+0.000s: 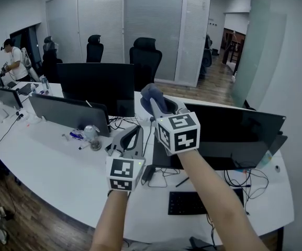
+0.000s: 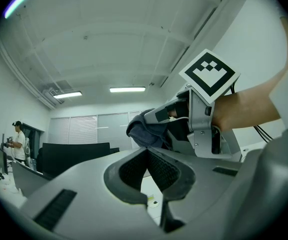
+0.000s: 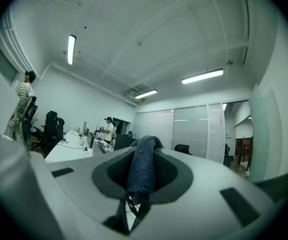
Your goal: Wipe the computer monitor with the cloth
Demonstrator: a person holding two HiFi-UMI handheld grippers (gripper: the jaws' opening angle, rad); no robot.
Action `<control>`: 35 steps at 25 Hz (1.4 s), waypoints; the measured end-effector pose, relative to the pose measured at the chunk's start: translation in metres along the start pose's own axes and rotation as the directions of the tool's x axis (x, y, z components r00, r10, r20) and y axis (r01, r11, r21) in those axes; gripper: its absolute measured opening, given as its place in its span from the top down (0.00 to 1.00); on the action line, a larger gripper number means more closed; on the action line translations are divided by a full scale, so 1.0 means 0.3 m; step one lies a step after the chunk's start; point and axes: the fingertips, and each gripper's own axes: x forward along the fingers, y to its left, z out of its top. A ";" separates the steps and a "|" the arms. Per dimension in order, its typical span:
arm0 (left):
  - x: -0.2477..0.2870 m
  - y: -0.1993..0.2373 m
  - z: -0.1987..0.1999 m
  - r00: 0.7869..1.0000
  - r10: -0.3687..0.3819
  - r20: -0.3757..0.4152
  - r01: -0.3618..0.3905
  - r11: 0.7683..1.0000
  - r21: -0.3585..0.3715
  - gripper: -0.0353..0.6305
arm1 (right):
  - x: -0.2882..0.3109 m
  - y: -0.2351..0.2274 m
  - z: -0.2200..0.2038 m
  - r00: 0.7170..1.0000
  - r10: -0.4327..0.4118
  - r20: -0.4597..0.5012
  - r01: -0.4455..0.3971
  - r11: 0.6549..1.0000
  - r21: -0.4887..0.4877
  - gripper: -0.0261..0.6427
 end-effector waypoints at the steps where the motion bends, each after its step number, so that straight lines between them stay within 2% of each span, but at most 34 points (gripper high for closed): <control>1: 0.000 -0.002 0.004 1.000 0.000 0.003 0.000 1.000 0.002 0.94 | -0.005 -0.004 0.010 1.000 -0.003 0.012 0.003 1.000 0.001 0.86; 8: -0.005 -0.011 0.037 1.000 -0.002 0.027 0.002 1.000 0.008 0.94 | -0.045 -0.030 0.056 0.997 -0.015 0.073 0.014 1.000 0.014 0.86; 21: -0.010 -0.089 0.080 0.998 -0.028 0.050 0.027 0.999 0.021 0.94 | -0.191 -0.065 0.143 0.979 0.023 0.202 -0.024 1.000 0.002 0.86; 31: -0.029 -0.147 0.121 0.997 -0.043 0.067 0.041 0.999 0.024 0.94 | -0.298 -0.103 0.158 0.970 0.015 0.241 -0.021 1.000 0.023 0.86; 35: -0.035 -0.175 0.131 0.995 -0.060 0.076 0.057 0.998 0.032 0.94 | -0.345 -0.103 0.136 0.970 0.013 0.241 -0.013 1.000 -0.002 0.86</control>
